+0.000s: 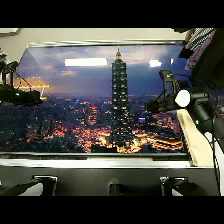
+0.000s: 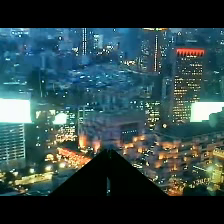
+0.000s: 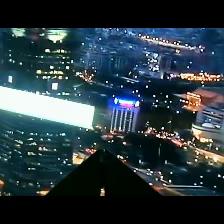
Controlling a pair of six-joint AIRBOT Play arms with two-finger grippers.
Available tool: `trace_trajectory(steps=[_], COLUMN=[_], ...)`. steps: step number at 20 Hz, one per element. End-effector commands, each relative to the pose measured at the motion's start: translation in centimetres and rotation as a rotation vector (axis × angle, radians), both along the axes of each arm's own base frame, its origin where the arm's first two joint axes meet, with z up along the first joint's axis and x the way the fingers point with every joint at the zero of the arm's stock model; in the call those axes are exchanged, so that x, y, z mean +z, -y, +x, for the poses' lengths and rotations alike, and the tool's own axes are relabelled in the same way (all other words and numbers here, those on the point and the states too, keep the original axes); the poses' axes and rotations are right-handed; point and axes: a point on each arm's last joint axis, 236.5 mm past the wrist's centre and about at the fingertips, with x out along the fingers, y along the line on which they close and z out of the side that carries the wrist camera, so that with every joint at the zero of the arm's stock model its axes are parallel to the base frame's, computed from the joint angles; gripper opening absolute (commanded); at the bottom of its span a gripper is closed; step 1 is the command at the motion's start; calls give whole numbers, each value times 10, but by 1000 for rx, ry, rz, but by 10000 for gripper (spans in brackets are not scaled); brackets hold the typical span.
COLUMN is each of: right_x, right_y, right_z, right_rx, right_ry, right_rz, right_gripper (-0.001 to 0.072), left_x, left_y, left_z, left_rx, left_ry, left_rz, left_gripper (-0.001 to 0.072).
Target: Fold the clothes and pants, and hang the long-sleeved shirts on hangers.
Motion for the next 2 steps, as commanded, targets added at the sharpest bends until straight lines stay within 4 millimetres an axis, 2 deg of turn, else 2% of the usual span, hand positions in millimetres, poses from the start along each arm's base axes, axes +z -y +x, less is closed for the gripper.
trace_trajectory(steps=[1, 2], right_x=[0, 0], right_y=[0, 0], right_z=[0, 0], right_rx=[1, 1], right_ry=[-2, -2], right_rz=[-4, -4], right_gripper=[35, 35], left_x=[0, 0], left_y=[0, 0], left_z=[0, 0], left_rx=[-1, -1], left_ry=[-1, -1], left_rz=[1, 1], left_gripper=[15, 15])
